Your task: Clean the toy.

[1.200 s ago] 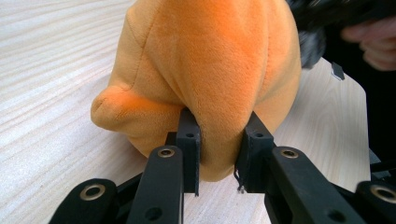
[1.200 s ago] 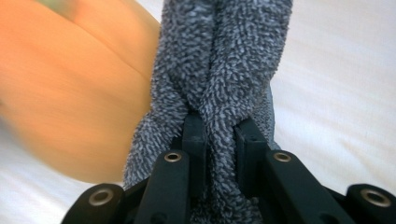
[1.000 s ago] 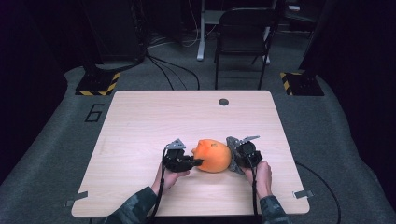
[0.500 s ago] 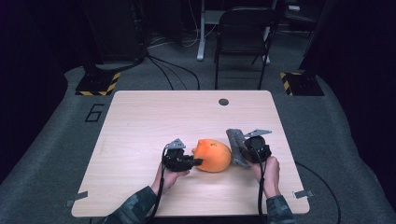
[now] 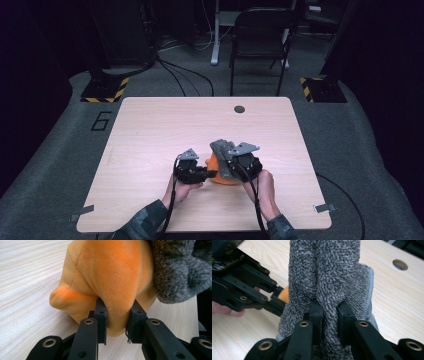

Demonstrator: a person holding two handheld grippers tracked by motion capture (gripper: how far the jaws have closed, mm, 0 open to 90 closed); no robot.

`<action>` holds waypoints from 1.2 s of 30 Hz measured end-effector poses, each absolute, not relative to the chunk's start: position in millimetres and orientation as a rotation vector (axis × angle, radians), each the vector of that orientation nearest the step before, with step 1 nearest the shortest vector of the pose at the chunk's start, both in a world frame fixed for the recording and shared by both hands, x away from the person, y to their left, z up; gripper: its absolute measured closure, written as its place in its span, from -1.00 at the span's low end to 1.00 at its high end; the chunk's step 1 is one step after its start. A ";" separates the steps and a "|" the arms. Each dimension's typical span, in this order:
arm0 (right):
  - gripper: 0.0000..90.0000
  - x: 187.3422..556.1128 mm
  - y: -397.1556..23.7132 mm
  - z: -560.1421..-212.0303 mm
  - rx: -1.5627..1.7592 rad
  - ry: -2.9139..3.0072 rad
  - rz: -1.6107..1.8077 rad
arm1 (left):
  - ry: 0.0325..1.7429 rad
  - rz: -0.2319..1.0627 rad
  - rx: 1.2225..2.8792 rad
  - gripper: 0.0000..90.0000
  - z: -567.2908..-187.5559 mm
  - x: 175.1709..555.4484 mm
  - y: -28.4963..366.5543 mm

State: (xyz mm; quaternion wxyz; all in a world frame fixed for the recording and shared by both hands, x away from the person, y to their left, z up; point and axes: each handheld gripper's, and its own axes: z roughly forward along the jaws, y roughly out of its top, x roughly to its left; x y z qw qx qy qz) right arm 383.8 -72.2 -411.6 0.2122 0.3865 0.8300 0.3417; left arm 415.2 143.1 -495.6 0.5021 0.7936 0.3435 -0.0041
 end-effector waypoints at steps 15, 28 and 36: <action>0.71 410.8 -131.9 -445.1 1.338 2.265 0.811 | 0.833 -0.014 1.914 0.63 -495.2 414.3 142.1; 0.71 428.7 -145.7 -484.2 1.453 2.321 0.644 | 0.827 -0.016 1.917 0.62 -495.2 415.2 143.3; 0.71 401.9 -148.6 -410.8 1.347 2.173 0.861 | 0.828 -0.013 1.914 0.61 -495.2 415.5 143.3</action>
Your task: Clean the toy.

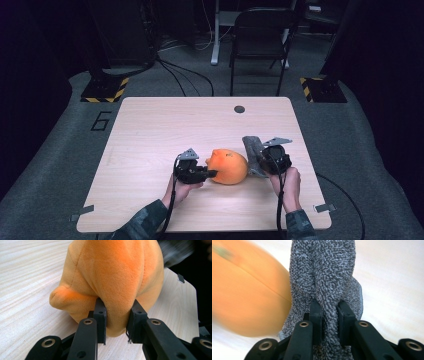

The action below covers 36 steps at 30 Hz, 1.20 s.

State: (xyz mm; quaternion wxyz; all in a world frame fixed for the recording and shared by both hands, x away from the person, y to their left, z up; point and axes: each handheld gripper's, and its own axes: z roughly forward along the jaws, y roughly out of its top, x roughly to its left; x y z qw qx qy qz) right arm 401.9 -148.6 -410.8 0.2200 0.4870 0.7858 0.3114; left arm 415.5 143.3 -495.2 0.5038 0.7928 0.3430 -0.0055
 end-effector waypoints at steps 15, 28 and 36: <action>0.73 395.7 -100.0 -425.9 1.191 2.290 0.846 | 0.821 -0.014 1.924 0.48 -497.0 416.9 142.5; 0.73 398.4 -103.0 -428.6 1.212 2.281 0.842 | 0.656 0.145 1.970 -0.46 -487.4 415.1 159.7; 0.73 402.0 -105.0 -430.1 1.216 2.285 0.846 | 0.547 0.229 2.043 -0.63 -493.8 417.0 154.4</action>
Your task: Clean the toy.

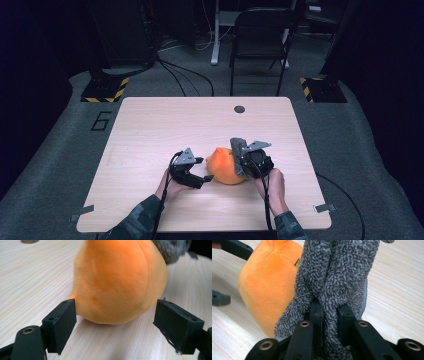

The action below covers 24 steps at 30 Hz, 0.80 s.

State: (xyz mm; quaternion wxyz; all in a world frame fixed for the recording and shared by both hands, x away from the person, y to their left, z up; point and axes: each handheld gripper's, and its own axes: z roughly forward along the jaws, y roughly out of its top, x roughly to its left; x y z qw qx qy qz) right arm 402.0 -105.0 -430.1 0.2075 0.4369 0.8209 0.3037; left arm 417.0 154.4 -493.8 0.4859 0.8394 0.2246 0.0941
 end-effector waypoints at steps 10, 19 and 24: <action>0.73 403.2 -105.7 -430.9 1.216 2.286 0.844 | 0.420 0.386 2.101 -0.44 -506.4 413.5 135.8; 0.73 402.5 -105.5 -431.3 1.228 2.274 0.859 | 0.409 0.422 2.095 0.25 -511.4 411.7 135.8; 0.73 402.6 -133.2 -416.9 1.277 2.203 0.886 | 0.421 0.421 2.093 0.48 -511.6 412.3 137.5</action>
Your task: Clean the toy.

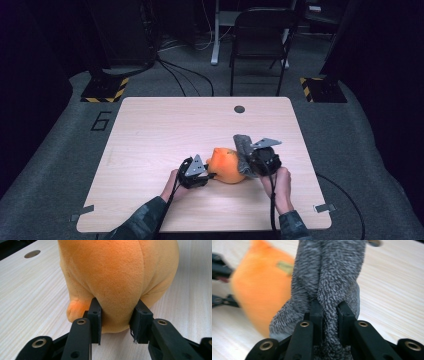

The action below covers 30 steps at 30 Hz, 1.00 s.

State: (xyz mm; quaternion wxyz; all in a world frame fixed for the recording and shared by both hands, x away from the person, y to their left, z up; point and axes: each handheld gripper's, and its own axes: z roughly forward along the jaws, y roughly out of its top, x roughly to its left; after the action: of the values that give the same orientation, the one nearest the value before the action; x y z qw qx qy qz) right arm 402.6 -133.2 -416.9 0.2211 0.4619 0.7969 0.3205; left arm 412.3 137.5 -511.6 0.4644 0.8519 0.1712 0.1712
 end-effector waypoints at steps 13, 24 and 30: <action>0.72 419.0 -191.9 -450.9 1.526 2.135 0.784 | 0.424 0.416 2.024 0.76 -509.5 410.6 140.4; 0.72 417.3 -199.9 -445.0 1.549 2.100 0.807 | 0.545 0.265 1.855 0.77 -473.5 407.7 153.9; 0.72 415.1 -200.6 -437.4 1.538 2.081 0.820 | 0.724 0.145 1.825 0.77 -464.4 409.4 155.1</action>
State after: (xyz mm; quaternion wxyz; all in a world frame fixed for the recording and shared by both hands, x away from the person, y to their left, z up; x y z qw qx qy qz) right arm 415.1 -200.6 -437.4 0.2117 0.5538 0.7493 0.2951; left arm 409.4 155.1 -464.4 0.5535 0.7720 0.3064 0.0615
